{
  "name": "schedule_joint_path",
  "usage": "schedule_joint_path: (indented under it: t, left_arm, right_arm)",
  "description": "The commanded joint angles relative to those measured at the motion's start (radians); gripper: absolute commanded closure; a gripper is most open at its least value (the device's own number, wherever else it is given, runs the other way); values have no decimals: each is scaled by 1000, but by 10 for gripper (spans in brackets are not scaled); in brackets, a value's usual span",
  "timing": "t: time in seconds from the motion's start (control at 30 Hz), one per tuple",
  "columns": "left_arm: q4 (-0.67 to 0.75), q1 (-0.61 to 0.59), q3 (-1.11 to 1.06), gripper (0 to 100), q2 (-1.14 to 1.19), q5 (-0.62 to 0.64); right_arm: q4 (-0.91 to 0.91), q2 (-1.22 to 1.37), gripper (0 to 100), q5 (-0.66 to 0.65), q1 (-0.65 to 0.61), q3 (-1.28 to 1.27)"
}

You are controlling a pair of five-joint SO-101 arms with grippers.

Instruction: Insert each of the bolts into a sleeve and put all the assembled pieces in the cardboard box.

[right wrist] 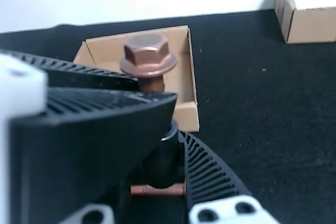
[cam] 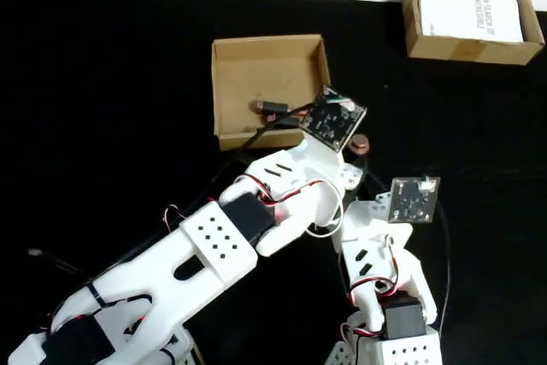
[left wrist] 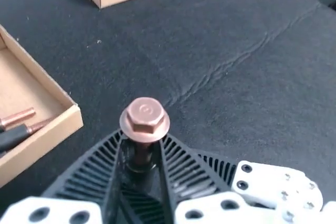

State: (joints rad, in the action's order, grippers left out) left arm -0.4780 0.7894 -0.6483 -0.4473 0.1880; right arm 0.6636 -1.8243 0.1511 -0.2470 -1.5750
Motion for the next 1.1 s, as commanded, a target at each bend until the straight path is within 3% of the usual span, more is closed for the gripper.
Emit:
schedule_joint_path:
  t: [0.0,0.13,0.3,0.37,0.67,0.77,0.87,1.07]
  left_arm:
    - [2,-8,-7,987,-13,-9]
    - [-25,-39,-5,960,-19,-9]
    - [-201,-84,19,779,-61,-3]
    - [-267,-88,21,754,-110,-6]
    - [-615,-102,16,761,-412,-60]
    - [-698,-117,15,838,-558,-68]
    - [-698,-180,-7,991,-697,-68]
    - [-580,-374,-168,992,-941,-68]
  right_arm:
    - [-30,-8,991,3,-1,21]
    - [-30,-8,991,3,-1,47]
    - [-30,-5,991,3,2,108]
    - [-28,-5,991,3,4,113]
    - [-30,-4,991,9,81,111]
    - [-31,-2,991,9,108,143]
    - [-31,24,991,11,114,237]
    - [-25,409,991,48,120,633]
